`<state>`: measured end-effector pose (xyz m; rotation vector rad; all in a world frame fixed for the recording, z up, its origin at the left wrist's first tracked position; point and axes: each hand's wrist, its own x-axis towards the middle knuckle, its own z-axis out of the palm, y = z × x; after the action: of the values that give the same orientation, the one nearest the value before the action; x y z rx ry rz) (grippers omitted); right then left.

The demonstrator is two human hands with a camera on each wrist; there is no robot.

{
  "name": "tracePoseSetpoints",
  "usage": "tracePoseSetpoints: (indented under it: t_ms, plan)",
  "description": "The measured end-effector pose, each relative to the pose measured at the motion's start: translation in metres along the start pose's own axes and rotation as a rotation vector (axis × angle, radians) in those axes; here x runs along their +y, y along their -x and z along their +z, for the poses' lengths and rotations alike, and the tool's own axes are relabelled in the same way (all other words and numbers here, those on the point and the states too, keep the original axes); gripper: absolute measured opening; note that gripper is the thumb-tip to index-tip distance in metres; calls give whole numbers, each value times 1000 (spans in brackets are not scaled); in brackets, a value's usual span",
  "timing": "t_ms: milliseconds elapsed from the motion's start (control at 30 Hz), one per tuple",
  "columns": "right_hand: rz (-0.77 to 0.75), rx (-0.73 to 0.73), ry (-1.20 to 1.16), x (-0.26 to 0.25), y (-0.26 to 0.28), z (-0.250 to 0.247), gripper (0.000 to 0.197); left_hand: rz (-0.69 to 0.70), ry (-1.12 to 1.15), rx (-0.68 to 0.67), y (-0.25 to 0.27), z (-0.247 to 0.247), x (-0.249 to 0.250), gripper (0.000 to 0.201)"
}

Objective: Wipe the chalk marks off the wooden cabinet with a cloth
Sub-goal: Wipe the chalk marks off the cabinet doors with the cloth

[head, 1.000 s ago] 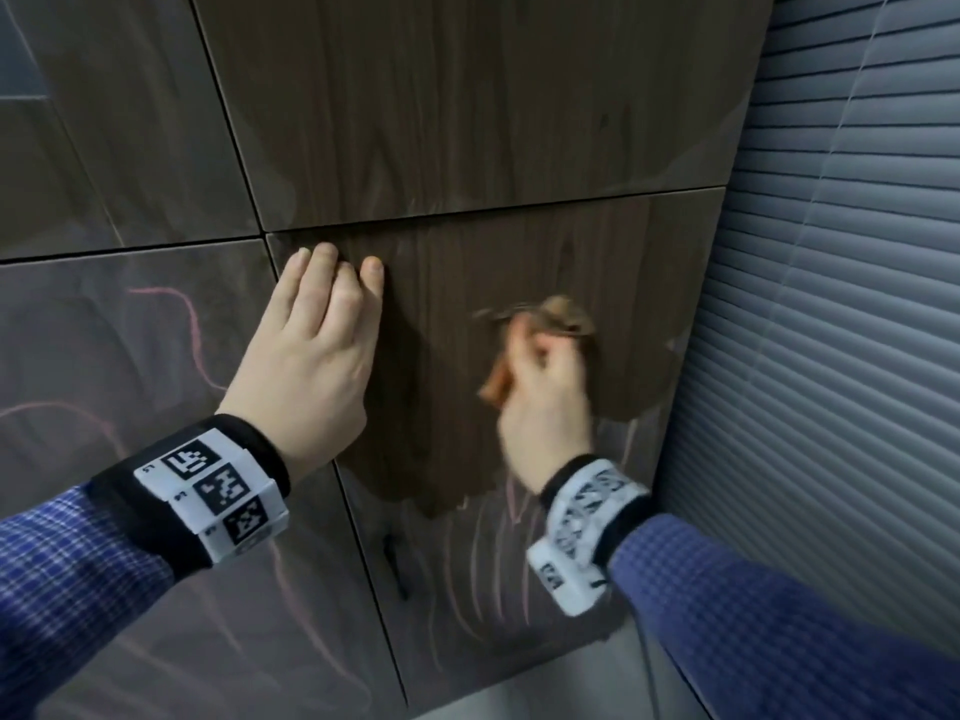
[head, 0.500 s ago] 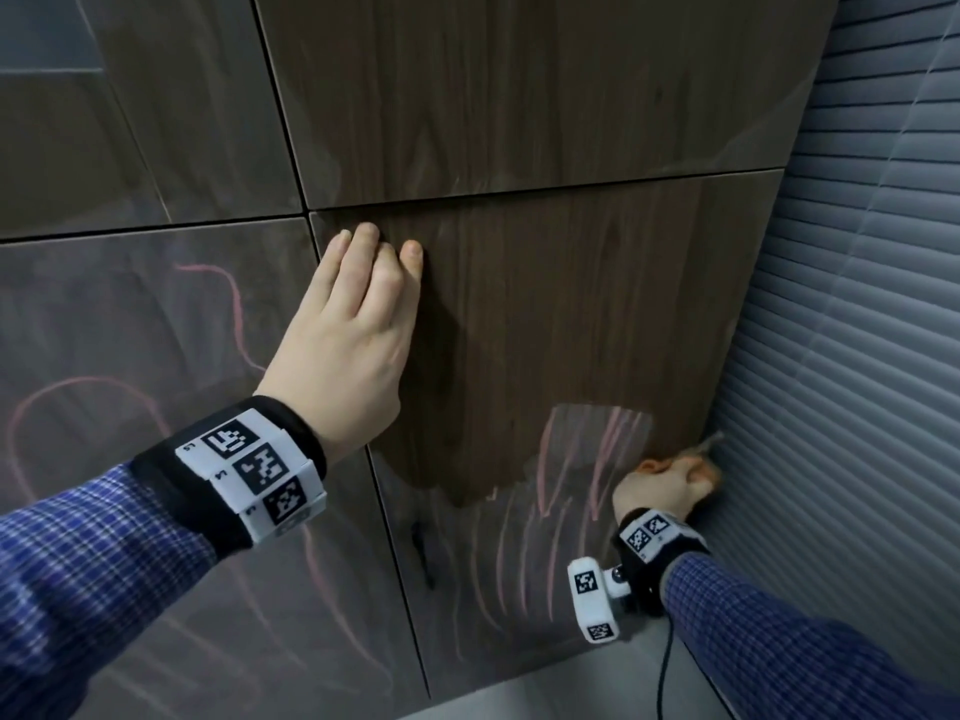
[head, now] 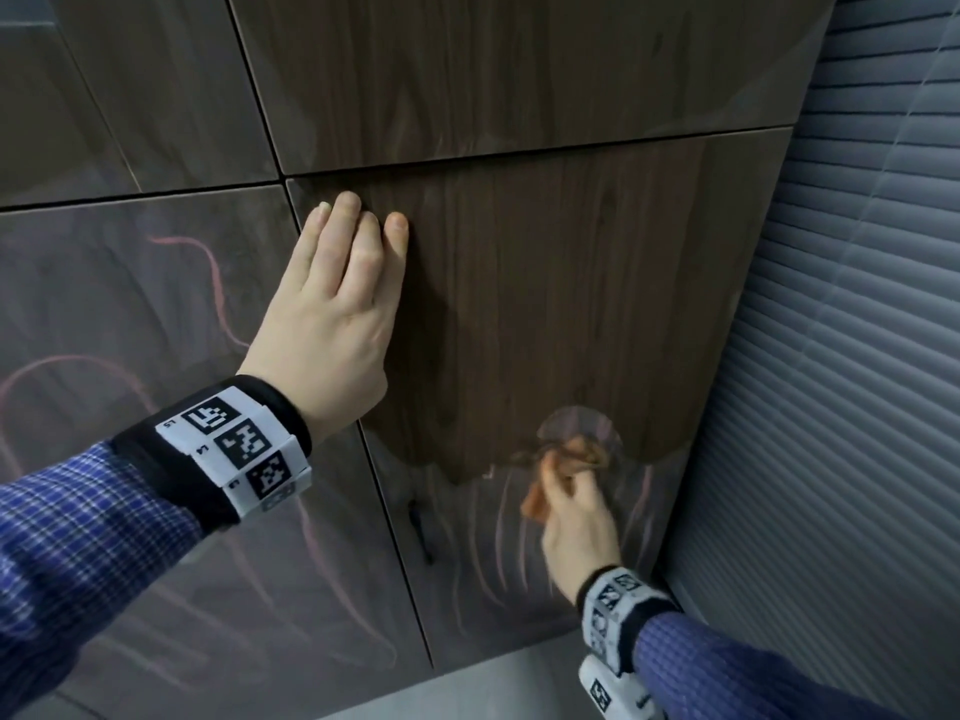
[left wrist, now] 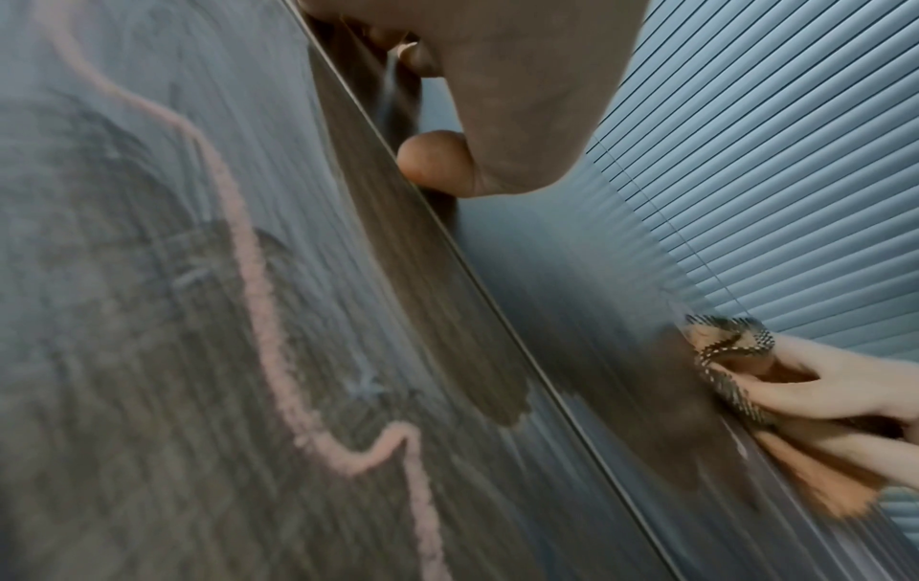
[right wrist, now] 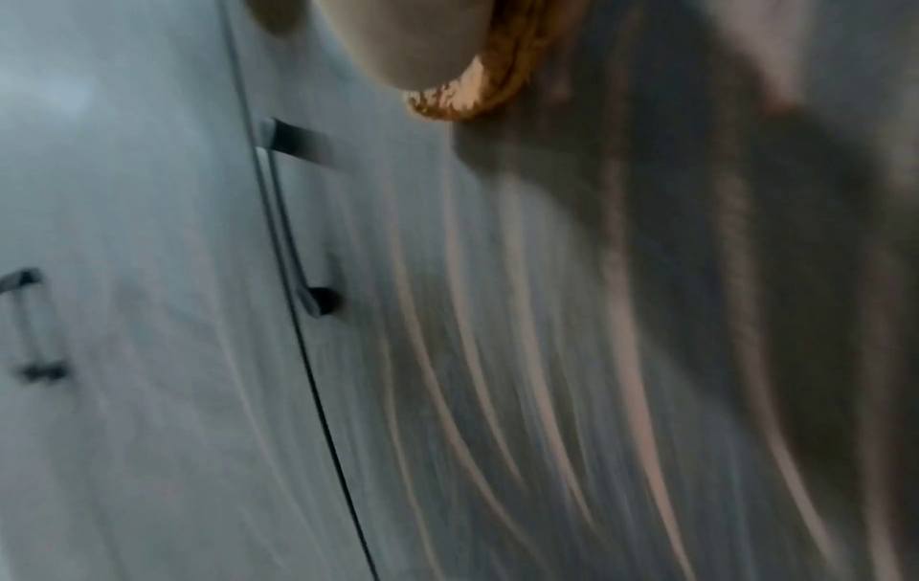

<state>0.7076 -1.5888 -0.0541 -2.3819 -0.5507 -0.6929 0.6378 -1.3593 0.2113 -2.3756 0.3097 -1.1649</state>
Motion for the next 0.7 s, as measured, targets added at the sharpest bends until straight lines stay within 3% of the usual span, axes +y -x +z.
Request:
tracePoseSetpoints:
  t_ms: [133,200,267,367,433,467,600,700]
  plan:
    - [421,352,-240,2,-52,-45,68,-8,5,-12,0,0,2,72]
    - [370,497,-255,-15,-79,-56,69,-20,-4,-3,-1,2,6,73]
    - [203,423,-242,-44,-80,-51,66,-28,-21,5,-2,4,9,75]
    - [23,-42,-46,-60,-30,-17,63,-13,-17,21,-2,4,8,75]
    - [-44,-207,83,-33,0,0,75,-6,-16,27,-1,1,4,75]
    - [-22,-182,81,-16,2,-1,79,-5,-14,24,1,-1,1,75]
    - [241,136,-18,21,-40,-37,75,0,-3,-5,0,-2,3,77]
    - [176,137,-12,-5,-55,-46,77,-27,-13,-4,-2,3,10,76]
